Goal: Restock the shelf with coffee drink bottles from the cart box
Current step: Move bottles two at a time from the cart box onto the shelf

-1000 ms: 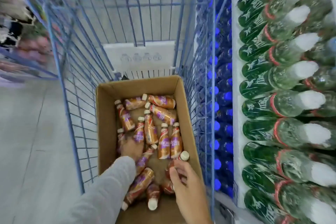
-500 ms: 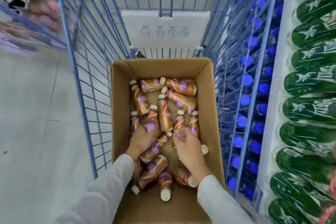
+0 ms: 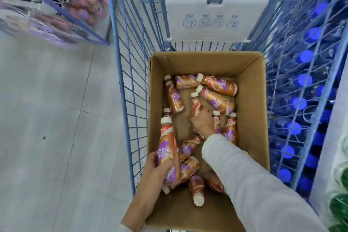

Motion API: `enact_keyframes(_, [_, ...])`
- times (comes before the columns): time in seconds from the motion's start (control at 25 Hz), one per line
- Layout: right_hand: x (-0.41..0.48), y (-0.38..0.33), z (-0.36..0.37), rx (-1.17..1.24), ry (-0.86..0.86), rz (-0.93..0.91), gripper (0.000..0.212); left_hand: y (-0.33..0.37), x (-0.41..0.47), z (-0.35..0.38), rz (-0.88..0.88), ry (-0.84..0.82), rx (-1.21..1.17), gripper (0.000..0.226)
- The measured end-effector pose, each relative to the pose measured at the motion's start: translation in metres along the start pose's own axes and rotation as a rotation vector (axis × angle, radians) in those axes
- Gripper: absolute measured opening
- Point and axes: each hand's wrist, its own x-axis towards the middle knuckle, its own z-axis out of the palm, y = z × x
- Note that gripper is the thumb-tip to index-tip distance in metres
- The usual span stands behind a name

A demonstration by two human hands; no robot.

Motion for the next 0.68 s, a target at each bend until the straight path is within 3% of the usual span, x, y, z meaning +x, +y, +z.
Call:
enact_keyframes(0.16, [-0.044, 0.005, -0.021, 0.217, -0.008, -0.107, 0.078, 0.005, -0.018, 0.001, 0.029, -0.018, -0.001, 0.073])
enact_keyframes(0.28, [-0.104, 0.014, -0.046, 0.521, -0.074, -0.06, 0.064, 0.017, -0.039, 0.003, 0.068, -0.054, -0.025, 0.07])
enact_keyframes(0.4, [-0.171, 0.024, -0.065, 0.827, -0.124, 0.061, 0.085, 0.029, -0.064, 0.004, 0.132, -0.106, -0.029, 0.074])
enact_keyframes(0.56, [-0.245, 0.038, -0.075, 1.125, -0.104, 0.034, 0.106, 0.041, -0.094, 0.001, 0.197, -0.223, -0.032, 0.088])
enact_keyframes(0.68, [-0.297, 0.035, -0.079, 1.222, -0.031, -0.044, 0.092, 0.05, -0.119, -0.012, 0.277, -0.36, -0.008, 0.08])
